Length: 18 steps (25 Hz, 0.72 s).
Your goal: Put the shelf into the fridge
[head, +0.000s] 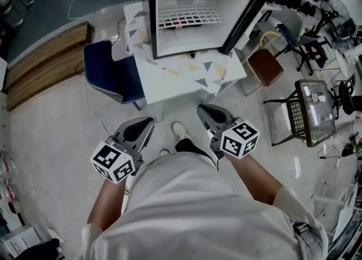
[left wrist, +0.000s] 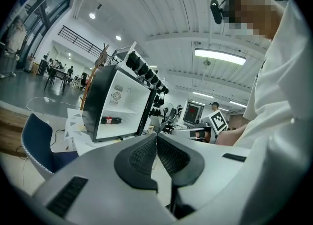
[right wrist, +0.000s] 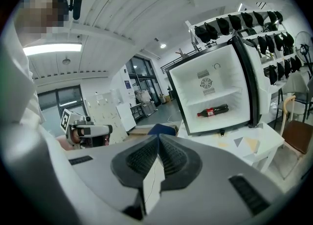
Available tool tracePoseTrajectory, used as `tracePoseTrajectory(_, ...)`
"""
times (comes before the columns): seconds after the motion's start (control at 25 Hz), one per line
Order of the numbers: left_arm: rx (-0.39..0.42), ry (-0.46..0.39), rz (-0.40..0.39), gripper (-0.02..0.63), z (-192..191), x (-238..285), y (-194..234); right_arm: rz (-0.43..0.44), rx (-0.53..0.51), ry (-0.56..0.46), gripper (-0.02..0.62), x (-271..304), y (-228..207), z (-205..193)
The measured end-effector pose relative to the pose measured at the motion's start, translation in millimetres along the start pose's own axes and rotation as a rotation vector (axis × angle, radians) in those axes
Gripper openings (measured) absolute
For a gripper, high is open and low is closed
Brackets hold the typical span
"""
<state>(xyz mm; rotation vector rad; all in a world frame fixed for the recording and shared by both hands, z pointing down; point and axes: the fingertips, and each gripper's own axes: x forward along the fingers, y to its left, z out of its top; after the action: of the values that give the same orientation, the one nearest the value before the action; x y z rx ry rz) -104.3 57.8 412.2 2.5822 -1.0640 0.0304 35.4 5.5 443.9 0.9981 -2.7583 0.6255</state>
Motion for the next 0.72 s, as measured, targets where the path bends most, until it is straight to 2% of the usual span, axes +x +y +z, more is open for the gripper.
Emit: tracePoseTrajectory(0.72, -0.022, 0.011, -0.004, 0.018, -4, 17, 4, -0.018, -0.067, 0.013, 0.009, -3, -13, 5)
